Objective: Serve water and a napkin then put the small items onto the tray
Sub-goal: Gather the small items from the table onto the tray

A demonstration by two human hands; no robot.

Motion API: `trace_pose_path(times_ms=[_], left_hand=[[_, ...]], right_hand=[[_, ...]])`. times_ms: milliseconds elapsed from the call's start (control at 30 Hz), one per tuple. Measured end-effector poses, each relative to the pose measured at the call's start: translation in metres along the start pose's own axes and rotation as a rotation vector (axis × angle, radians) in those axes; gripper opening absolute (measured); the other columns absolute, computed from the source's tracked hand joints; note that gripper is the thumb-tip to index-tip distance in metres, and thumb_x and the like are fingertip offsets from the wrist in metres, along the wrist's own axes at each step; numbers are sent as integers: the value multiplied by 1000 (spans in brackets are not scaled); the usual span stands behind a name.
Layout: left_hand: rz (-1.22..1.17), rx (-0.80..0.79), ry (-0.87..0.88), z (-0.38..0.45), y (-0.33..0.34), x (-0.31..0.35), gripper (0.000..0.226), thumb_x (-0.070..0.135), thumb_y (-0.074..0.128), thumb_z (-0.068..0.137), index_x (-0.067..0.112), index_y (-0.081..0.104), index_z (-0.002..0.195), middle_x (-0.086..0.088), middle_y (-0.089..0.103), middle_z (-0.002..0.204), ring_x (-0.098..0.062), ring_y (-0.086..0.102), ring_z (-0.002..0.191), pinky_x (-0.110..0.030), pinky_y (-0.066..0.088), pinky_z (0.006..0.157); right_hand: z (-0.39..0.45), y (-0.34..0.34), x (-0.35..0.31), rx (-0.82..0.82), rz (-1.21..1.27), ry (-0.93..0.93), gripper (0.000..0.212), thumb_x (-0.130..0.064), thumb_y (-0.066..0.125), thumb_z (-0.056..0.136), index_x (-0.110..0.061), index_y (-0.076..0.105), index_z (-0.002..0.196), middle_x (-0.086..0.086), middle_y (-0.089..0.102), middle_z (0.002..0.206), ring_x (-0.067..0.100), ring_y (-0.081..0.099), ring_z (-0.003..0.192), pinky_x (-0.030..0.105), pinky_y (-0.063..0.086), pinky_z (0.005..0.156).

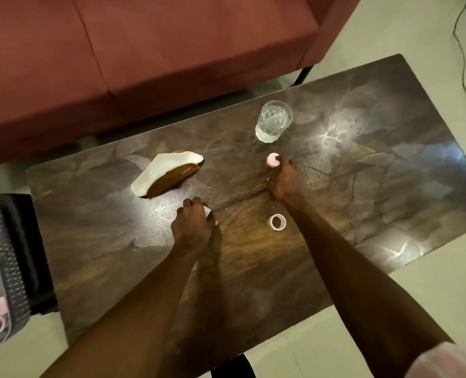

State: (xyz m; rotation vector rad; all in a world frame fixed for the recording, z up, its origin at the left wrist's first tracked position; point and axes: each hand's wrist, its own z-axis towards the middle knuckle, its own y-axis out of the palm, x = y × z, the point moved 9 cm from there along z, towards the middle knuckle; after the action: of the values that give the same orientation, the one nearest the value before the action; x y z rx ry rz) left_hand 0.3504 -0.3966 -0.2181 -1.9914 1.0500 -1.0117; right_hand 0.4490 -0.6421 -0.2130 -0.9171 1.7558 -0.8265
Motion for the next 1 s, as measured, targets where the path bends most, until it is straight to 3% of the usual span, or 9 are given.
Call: trace_pose_path(times_ms=[167, 300, 567, 800, 867, 1000], left_hand=[[-32, 3, 18, 14, 7, -8, 36, 34, 72, 82, 21, 56, 110, -3, 57, 114, -27, 59, 106, -39, 48, 78], [-81, 7, 30, 18, 7, -7, 31, 32, 74, 80, 21, 59, 105, -2, 59, 110, -25, 59, 104, -36, 47, 78], [-80, 33, 26, 7, -4, -26, 32, 34, 70, 84, 18, 60, 110, -3, 61, 115, -26, 60, 104, -39, 49, 83], [-151, 126, 28, -24, -51, -88, 32, 36, 70, 81, 19, 59, 106, 0, 61, 113, -25, 60, 102, -37, 48, 80], [-188, 159, 15, -37, -70, -114, 32, 37, 71, 79, 20, 59, 103, 1, 61, 111, -24, 60, 100, -36, 48, 80], [-252, 264, -24, -64, -113, -177, 31, 34, 73, 77, 19, 61, 102, 3, 62, 106, -23, 61, 95, -35, 49, 78]], right_hand=[[24, 16, -1, 8, -50, -34, 62, -24, 65, 88, -22, 40, 144, 10, 48, 136, 34, 51, 120, 46, 49, 96], [27, 7, -10, 115, -58, -53, 37, -22, 60, 92, -17, 53, 127, 11, 51, 126, 35, 54, 113, 43, 48, 86], [-7, 3, -28, 220, 162, -71, 36, -7, 67, 73, -8, 61, 108, 13, 61, 107, 30, 58, 97, 35, 45, 80], [-66, 25, -81, 223, 438, -89, 33, -25, 77, 77, -18, 64, 106, 4, 67, 104, 12, 65, 86, 24, 55, 77], [-88, 36, -107, 204, 461, -107, 32, -25, 78, 78, -18, 63, 106, 0, 68, 103, 8, 65, 86, 14, 53, 75], [-132, 66, -170, 164, 539, -178, 37, -22, 80, 78, -18, 61, 109, -2, 66, 106, 9, 64, 89, 11, 52, 73]])
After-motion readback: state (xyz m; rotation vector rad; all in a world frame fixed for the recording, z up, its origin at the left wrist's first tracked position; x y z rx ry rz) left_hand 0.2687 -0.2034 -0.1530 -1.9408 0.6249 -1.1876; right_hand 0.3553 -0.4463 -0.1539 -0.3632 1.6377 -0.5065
